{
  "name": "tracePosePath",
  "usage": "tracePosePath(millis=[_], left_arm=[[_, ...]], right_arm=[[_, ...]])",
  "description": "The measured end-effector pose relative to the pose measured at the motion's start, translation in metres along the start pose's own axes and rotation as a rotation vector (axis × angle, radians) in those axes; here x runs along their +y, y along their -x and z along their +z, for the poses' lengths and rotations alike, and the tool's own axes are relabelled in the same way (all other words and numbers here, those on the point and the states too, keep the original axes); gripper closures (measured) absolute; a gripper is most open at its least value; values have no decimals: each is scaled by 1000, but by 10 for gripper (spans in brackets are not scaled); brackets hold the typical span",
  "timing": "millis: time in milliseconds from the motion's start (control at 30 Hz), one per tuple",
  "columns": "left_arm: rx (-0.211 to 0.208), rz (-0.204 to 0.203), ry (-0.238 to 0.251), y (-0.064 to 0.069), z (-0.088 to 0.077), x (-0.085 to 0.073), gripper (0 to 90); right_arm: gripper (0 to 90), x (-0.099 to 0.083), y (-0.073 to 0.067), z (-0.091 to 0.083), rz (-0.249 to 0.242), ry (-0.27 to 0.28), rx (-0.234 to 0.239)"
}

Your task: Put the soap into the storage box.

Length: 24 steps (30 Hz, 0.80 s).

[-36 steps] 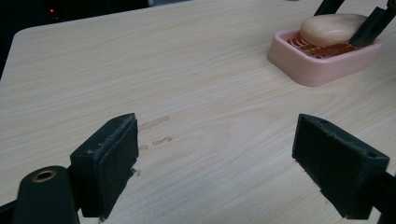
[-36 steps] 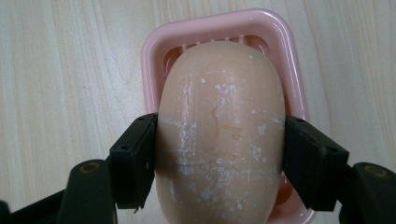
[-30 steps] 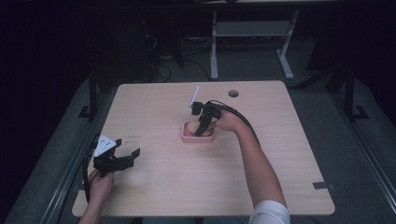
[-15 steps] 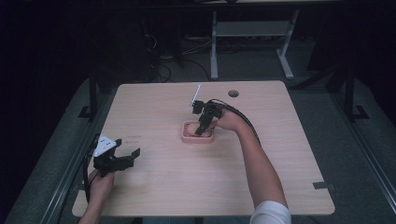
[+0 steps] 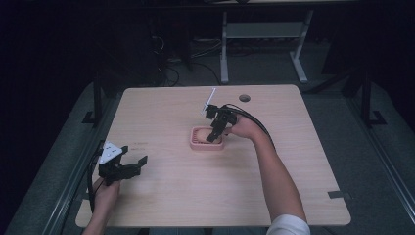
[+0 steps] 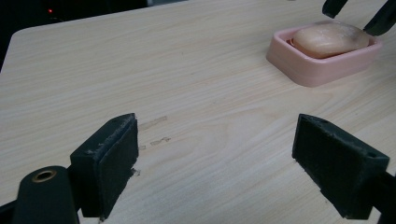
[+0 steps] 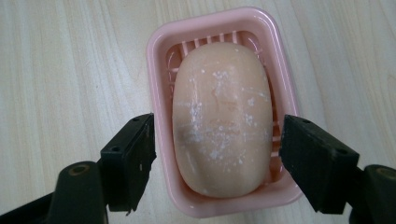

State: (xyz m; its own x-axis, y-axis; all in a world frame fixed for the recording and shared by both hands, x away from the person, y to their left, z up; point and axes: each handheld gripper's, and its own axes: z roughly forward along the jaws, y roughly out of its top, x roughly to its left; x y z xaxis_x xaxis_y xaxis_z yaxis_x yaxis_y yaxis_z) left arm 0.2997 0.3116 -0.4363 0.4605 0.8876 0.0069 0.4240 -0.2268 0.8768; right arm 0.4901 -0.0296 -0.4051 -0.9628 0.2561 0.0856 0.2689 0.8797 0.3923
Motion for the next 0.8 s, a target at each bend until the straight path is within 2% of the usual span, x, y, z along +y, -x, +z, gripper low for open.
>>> tracePosePath(millis=[433,800], left_arm=[[-1,3,0,1,0,0,142],[-2,-1,-1,1,1,0,142]], right_arm=[[257,-15,-1,-13,30,25,-13],[256,-27,-2,-17,47,29,-13]])
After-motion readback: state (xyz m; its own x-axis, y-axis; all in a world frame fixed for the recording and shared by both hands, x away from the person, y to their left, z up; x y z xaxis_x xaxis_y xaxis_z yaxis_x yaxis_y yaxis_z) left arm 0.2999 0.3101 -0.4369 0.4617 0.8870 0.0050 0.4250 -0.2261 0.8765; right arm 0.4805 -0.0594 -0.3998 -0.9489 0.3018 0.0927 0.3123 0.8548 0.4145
